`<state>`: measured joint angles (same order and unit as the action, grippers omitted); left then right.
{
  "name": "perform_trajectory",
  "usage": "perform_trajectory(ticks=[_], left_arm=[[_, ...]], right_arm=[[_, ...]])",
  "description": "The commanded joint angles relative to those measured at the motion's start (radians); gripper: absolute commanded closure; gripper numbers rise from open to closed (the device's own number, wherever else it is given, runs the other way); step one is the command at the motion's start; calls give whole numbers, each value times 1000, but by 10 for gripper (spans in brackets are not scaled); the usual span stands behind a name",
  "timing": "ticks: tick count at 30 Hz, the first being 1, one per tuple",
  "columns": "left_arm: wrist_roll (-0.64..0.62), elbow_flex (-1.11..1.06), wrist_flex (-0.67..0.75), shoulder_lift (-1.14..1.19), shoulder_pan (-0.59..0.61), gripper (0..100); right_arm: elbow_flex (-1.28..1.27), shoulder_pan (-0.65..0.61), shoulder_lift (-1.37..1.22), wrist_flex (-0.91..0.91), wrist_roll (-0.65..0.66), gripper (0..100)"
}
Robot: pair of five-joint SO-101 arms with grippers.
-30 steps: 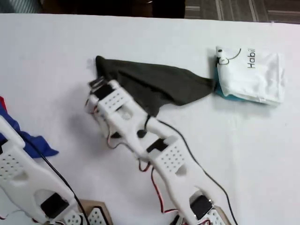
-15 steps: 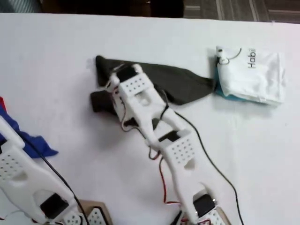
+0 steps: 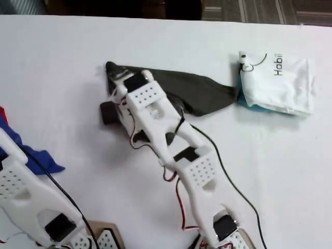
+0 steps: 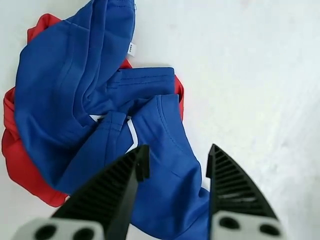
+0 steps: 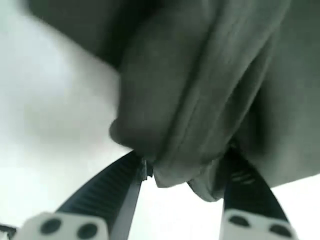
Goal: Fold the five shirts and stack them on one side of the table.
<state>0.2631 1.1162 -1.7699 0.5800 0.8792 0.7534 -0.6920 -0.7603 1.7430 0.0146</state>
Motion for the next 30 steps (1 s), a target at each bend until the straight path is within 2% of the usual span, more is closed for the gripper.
perform_trajectory(ticks=[1, 7, 13, 22, 24, 28, 30], left_arm=[[6, 39, -9, -14, 8, 790], [6, 39, -9, -14, 8, 790], [8, 39, -9, -14, 8, 790], [8, 39, -9, -14, 8, 790], [8, 39, -9, -14, 8, 790], [8, 39, -9, -14, 8, 790], [8, 39, -9, -14, 8, 790]], right_arm=[[35, -25, 116, 18, 20, 769], [28, -27, 101, 18, 20, 769], [37, -30, -21, 16, 11, 769], [38, -90, -58, 13, 20, 773], [38, -90, -58, 13, 18, 820], [40, -88, -56, 15, 14, 988], [40, -87, -54, 18, 14, 956]])
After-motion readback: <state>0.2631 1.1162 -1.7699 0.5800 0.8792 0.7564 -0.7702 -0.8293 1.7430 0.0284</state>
